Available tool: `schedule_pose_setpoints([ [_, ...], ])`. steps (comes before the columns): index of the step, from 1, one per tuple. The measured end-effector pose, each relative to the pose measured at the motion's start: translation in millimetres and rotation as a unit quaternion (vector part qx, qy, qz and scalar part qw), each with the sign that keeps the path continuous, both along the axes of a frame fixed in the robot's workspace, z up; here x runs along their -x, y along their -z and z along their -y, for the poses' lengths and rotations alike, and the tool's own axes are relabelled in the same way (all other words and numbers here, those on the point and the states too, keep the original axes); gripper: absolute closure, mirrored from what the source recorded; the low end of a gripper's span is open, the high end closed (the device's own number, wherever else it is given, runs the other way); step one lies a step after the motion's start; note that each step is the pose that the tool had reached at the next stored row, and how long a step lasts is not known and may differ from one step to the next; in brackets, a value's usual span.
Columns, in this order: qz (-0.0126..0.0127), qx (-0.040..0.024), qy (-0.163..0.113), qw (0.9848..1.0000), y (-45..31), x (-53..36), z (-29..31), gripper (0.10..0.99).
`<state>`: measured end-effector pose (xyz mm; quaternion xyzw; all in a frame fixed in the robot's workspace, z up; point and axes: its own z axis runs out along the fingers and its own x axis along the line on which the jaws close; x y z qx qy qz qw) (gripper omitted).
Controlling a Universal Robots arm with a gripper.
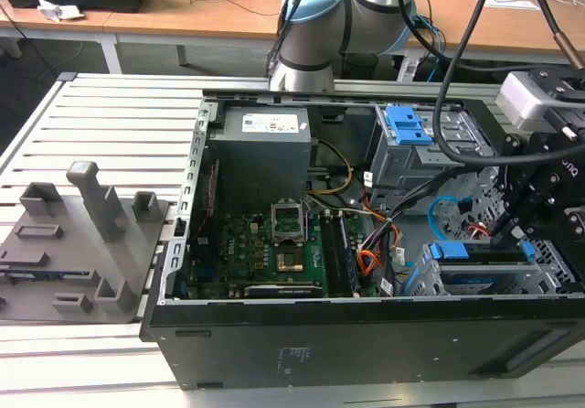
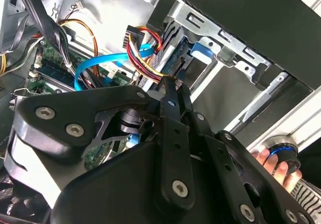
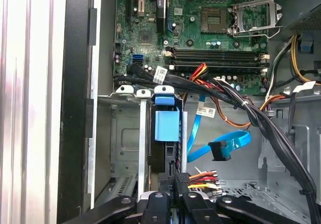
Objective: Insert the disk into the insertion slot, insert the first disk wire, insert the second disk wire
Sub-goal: 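Insert the first disk wire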
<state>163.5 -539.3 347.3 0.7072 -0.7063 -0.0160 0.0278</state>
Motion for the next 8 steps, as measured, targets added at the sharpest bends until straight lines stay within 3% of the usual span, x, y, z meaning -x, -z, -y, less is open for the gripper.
schedule_pose_setpoints([
  [8,-0.0002,-0.0009,0.000,1.0000,2.4,-4.3,-0.1,0.925],
])
